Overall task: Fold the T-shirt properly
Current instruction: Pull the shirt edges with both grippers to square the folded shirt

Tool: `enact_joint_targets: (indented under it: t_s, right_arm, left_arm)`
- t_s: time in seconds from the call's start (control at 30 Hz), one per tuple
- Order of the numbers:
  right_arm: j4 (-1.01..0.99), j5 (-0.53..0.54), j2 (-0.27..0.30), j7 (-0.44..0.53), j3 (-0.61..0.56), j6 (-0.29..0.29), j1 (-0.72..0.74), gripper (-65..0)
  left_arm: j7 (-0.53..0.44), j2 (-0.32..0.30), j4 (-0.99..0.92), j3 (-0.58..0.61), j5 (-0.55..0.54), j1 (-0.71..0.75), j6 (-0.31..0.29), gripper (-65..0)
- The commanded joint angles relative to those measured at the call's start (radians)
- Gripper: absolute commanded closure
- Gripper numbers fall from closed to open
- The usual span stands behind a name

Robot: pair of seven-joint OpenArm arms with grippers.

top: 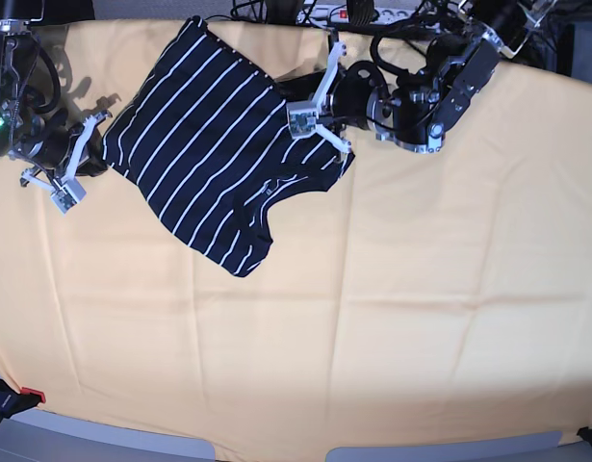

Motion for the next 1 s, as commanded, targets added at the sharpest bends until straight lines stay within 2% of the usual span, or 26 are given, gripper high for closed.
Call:
enact_joint_targets:
  t_s: [0.0, 0.13, 0.27, 0.47, 0.57, 0.67, 0.8, 0.87, 0.97]
  right_arm:
    - [0.012, 0.016, 0.020, 0.016, 0.008, 0.002, 0.011, 0.0]
    - [0.012, 0.028, 0.020, 0.015, 0.008, 0.002, 0.010, 0.0]
    - [0.012, 0.098, 0.020, -0.020, 0.008, 0.002, 0.007, 0.0]
    - [0.041, 0.150, 0.019, -0.026, 0.008, 0.002, -0.058, 0.0]
    - [0.071, 0.150, 0.013, -0.026, 0.009, -0.056, -0.104, 0.0]
    - [0.095, 0.147, -0.026, -0.026, 0.011, -0.087, -0.144, 0.0]
    - [0.121, 0.137, -0.113, -0.027, 0.011, -0.097, -0.186, 0.0]
    - [0.137, 0.105, -0.153, -0.028, 0.011, -0.119, -0.208, 0.0]
    - [0.183, 0.047, -0.206, -0.027, 0.021, -0.159, -0.243, 0.0]
  left_arm:
    - [0.005, 0.004, -0.011, -0.005, 0.014, -0.026, 0.001, 0.0]
    - [-0.008, 0.021, -0.095, -0.005, 0.015, -0.083, 0.001, 0.0]
    - [-0.039, 0.022, -0.193, -0.005, 0.016, -0.142, 0.001, 0.0]
    - [-0.150, 0.022, -0.320, -0.005, 0.095, -0.239, 0.001, 0.0]
    - [-0.211, 0.030, -0.385, -0.005, 0.117, -0.309, 0.001, 0.0]
    - [-0.263, 0.068, -0.468, -0.004, 0.140, -0.389, 0.001, 0.0]
    - [-0.298, 0.158, -0.604, -0.003, 0.178, -0.481, 0.001, 0.0]
    - [-0.297, 0.193, -0.656, -0.003, 0.183, -0.513, 0.001, 0.0]
    - [-0.294, 0.210, -0.675, -0.003, 0.183, -0.539, 0.001, 0.0]
